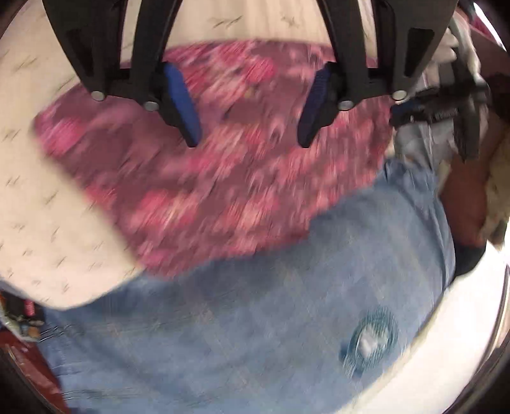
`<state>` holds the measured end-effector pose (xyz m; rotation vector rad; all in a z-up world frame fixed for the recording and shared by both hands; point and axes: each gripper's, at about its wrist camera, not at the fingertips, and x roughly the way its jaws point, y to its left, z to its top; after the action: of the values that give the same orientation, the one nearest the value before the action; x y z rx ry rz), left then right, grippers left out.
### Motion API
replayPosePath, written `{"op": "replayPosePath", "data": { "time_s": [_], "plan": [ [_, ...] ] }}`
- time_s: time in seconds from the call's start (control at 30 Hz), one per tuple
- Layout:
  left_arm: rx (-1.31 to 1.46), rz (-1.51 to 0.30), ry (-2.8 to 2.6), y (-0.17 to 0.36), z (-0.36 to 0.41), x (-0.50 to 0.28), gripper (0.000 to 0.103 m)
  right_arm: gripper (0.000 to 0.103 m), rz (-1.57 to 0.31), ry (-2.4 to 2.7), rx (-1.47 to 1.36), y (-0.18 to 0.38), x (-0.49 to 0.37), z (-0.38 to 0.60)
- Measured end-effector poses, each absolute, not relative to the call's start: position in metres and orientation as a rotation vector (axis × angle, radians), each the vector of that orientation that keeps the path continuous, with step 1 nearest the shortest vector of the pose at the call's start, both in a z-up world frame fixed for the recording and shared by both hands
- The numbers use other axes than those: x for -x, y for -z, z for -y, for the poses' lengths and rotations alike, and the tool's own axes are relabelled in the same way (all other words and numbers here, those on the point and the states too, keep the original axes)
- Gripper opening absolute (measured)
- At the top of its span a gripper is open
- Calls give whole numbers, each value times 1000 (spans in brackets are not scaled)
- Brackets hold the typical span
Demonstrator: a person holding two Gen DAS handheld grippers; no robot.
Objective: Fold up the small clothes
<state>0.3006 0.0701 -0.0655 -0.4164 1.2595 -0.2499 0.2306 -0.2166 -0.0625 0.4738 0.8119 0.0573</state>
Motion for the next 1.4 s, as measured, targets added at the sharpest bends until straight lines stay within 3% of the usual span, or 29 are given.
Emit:
{"op": "replayPosePath", "data": {
  "time_s": [0.07,0.3,0.57,0.7,0.73,0.77,0.8,0.83,1.0,1.07,1.27,1.4],
  "plan": [
    [403,-1240,281,70,-74,-294,46,70,-907,-29,-423,81,-241,202],
    [564,-1250,262,55,-130,-298,48,74,-789,-101,-182,64,-213,128],
    [665,-1269,227,64,-166,-306,49,75,-780,-320,459,96,-197,-10],
    [651,-1282,236,66,-162,-313,52,71,-720,-212,516,94,-217,-33],
    [649,-1284,243,65,-161,-314,52,68,-699,-196,528,94,-222,-37],
    [651,-1289,259,65,-159,-317,52,57,-673,-184,547,95,-226,-41],
    [655,-1292,273,65,-158,-320,53,36,-662,-195,554,97,-230,-46],
    [661,-1297,292,66,-155,-324,55,28,-659,-216,544,94,-229,-44],
    [678,-1294,369,64,-138,-347,66,6,-581,-238,360,67,-219,-22],
    [697,-1301,400,66,-127,-358,70,6,-564,-250,245,56,-216,-9],
    [605,-1379,423,76,-79,-387,69,6,-564,-283,106,56,-225,13],
    [461,-1379,419,70,-55,-395,40,7,-598,-309,-19,61,-240,26]
  ]
}}
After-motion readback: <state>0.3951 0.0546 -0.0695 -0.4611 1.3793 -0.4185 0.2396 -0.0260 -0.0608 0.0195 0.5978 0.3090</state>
